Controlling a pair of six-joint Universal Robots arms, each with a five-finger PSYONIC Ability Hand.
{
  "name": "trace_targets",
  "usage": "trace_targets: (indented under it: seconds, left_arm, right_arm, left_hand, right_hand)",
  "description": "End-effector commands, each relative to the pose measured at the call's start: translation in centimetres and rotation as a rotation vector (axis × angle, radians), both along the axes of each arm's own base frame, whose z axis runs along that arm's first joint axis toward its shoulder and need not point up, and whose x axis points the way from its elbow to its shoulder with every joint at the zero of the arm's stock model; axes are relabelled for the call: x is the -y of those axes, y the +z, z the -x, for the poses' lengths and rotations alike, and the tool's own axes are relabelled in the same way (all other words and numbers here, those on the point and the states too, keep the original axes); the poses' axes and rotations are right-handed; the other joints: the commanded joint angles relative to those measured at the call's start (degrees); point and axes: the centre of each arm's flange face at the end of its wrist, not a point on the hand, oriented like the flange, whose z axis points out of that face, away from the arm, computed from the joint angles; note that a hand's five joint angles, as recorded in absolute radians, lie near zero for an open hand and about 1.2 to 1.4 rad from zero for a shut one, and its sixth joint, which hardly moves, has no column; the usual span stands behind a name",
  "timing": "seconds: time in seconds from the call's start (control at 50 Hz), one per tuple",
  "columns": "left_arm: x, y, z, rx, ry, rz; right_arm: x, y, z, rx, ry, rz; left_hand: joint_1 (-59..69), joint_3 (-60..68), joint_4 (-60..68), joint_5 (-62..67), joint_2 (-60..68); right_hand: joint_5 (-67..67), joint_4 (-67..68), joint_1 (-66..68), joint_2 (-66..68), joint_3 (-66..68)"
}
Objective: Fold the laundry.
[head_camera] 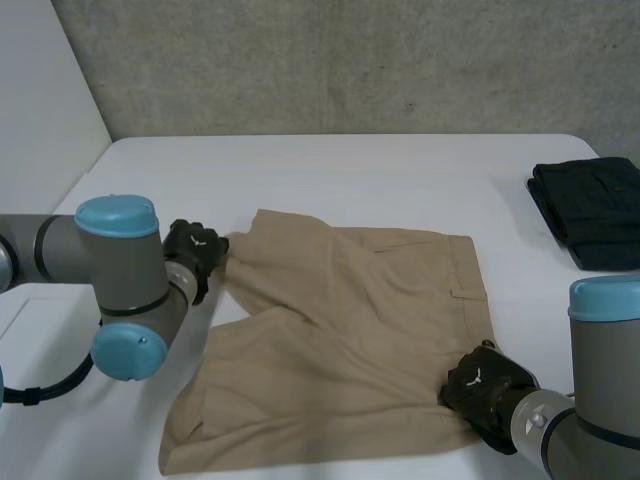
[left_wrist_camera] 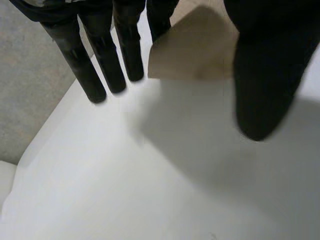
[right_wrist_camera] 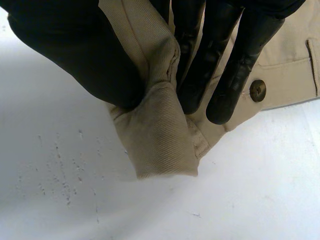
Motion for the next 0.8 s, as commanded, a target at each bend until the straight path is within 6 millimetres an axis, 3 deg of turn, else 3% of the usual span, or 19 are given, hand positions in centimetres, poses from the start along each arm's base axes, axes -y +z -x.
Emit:
trace_targets:
  seconds: [0.02,0.16,0.26,0.34,0.4,0.6,0.8]
  left_arm:
    - [-0.2,3.3,0.4,-0.059,-0.051,0.066]
    - [-0.6,4.7,1.7,-0.147,-0.206,0.066]
    - [0.9,5.3,2.1,-0.216,-0.242,0.074]
    - [2.2,2.6,2.0,-0.201,-0.228,0.024]
    - [2.4,1.8,2.0,-0.192,-0.225,0.000]
    - [0.7,1.2,1.4,-0.155,-0.218,-0.074]
    - [-0.3,0.6,0.5,-0.003,-0.243,-0.060]
  right_arm:
    - [0.0,0.0,0.0,0.003,-0.005,-0.001]
    - [-0.2,-0.1,0.1,0.000,-0.007,-0.008]
    - [-0.3,-0.2,0.1,0.000,-0.006,-0.012]
    - [-0.4,-0.4,0.2,0.000,-0.006,-0.012]
    - [-0.4,-0.5,0.2,-0.001,-0.007,-0.013]
    - [-0.6,-0.5,0.3,-0.002,-0.006,-0.016]
    - [-0.6,-0.5,0.3,-0.002,-0.006,-0.016]
  left_hand:
    - [2.9,-0.8,-0.3,0.0,-0.2]
    - [9.5,5.7,6.2,6.6,6.4]
    - [12.3,8.6,9.1,9.5,9.2]
    - [15.4,11.6,12.1,12.5,12.3]
    - [18.9,15.1,15.7,16.0,15.8]
    - [15.4,11.6,12.2,12.5,12.3]
    - [10.7,6.9,7.4,7.8,7.6]
  right_hand:
    - [11.8,11.8,23.6,12.0,11.9]
    - [11.8,11.8,23.6,12.0,11.9]
    - [11.8,11.8,23.6,12.0,11.9]
    - [11.8,11.8,23.6,12.0,11.9]
    - [11.8,11.8,23.6,12.0,11.9]
    - [11.8,11.8,23.6,12.0,11.9]
    - [11.8,11.8,23.6,12.0,11.9]
